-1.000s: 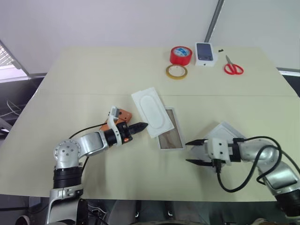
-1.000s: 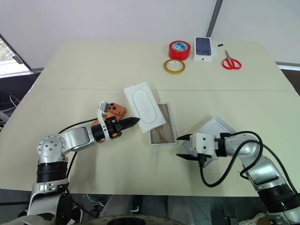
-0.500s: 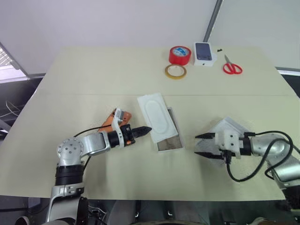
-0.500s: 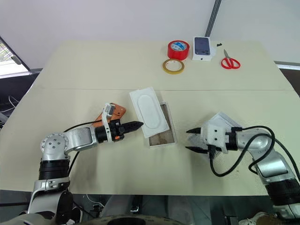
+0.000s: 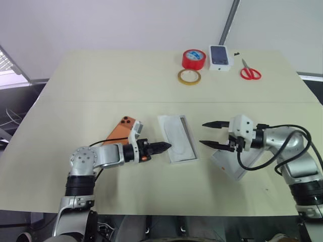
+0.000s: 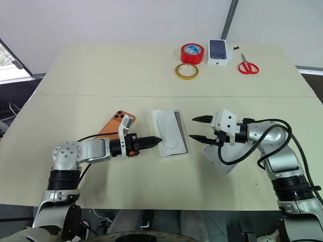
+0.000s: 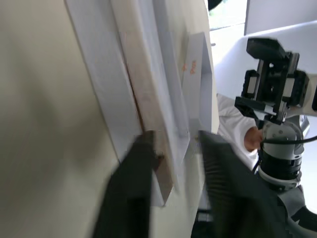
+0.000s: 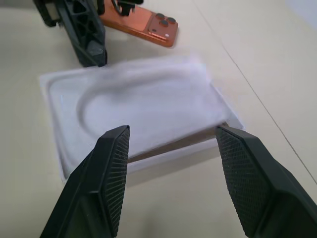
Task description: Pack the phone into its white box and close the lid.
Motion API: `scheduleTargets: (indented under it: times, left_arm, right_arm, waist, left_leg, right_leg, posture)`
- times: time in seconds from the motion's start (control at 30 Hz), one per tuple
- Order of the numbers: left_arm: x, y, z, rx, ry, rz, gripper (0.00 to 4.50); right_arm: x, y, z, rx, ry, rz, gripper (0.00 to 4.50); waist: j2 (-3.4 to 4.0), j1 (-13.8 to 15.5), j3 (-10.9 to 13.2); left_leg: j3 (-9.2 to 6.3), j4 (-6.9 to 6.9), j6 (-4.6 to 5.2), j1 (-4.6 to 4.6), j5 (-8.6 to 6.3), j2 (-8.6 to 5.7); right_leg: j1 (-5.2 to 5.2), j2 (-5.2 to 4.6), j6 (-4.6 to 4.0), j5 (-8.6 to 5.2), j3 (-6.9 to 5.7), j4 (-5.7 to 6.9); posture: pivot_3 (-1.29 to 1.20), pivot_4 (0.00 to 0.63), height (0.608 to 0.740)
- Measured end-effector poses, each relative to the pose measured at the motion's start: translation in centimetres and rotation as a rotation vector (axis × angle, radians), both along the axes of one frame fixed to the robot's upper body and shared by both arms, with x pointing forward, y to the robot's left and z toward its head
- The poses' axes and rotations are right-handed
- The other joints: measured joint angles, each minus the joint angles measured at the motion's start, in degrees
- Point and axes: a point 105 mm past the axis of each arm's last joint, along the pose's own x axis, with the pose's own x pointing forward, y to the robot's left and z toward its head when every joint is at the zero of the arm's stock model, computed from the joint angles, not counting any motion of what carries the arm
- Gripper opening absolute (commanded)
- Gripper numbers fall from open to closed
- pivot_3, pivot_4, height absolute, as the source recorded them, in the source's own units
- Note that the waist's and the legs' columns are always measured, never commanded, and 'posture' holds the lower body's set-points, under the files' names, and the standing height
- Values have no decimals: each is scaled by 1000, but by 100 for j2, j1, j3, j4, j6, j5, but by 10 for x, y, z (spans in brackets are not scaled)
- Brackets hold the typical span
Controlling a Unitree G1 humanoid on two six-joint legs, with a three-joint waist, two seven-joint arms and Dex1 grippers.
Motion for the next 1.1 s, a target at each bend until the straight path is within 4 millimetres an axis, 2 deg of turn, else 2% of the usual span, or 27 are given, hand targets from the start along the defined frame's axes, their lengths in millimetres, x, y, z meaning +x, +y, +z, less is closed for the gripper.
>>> scheduleTargets:
  times: [0.03, 0.2, 0.3, 0.43, 0.6, 0.77, 0.93, 1.1]
  left_arm:
    - [1, -1, 3, -1, -11, -3, 3268]
    - [5, 3, 6, 17, -41, 10, 3268]
    - [9, 11, 10, 65, -106, 46, 3342]
    - [18, 31, 16, 182, -271, 126, 3342]
    - [21, 57, 15, 256, -424, 200, 3342]
    - [19, 88, 11, 367, -541, 225, 3342]
    - [22, 100, 7, 394, -562, 245, 3342]
    - [25, 103, 10, 394, -583, 261, 3342]
  right_arm:
    - [1, 2, 0, 11, 2, -5, 2866]
    - [6, 22, 5, 88, -14, -4, 2866]
    - [5, 37, -2, 112, 27, 16, 1977]
    - [8, 50, -4, 109, 21, 19, 28]
    - [13, 71, -19, 5, -19, 36, 28]
    - [13, 70, -38, -105, -5, 45, 28]
    - [11, 65, -51, -274, -28, 95, 28]
    - [10, 56, -46, -349, -6, 104, 28]
  waist:
    - [0, -5, 0]
    - [0, -14, 0]
    - [1, -11, 1]
    - [2, -18, 2]
    - [2, -36, 3]
    - [3, -18, 4]
    - [3, -14, 4]
    - [3, -14, 4]
  left_leg:
    - [0, 0, -3, 0, 2, 0]
    - [0, -1, -18, 0, 10, 0]
    - [1, -1, -20, -2, 11, 0]
    - [1, -4, -24, -4, 13, 0]
    - [1, -17, -24, -4, 13, 0]
    - [2, -32, -11, -7, 7, 0]
    - [2, -44, -9, -7, 7, 0]
    - [2, -49, -11, -7, 9, 0]
  right_leg:
    - [0, 0, 0, 0, 0, 0]
    - [-4, 1, 0, 0, 0, 5]
    - [-6, 1, 0, 0, 1, 5]
    - [-9, 1, -1, 0, 1, 4]
    - [-18, 0, -3, -1, 1, 3]
    - [-27, -2, -4, -1, 2, 1]
    - [-35, -2, -4, -1, 2, 1]
    - [-38, -2, -4, 0, 2, 2]
  posture:
    - [0, 150, 740]
    - [0, 150, 740]
    - [0, 150, 740]
    - [0, 150, 740]
    - [0, 150, 740]
    - [0, 150, 740]
    - [0, 150, 740]
    - [0, 150, 740]
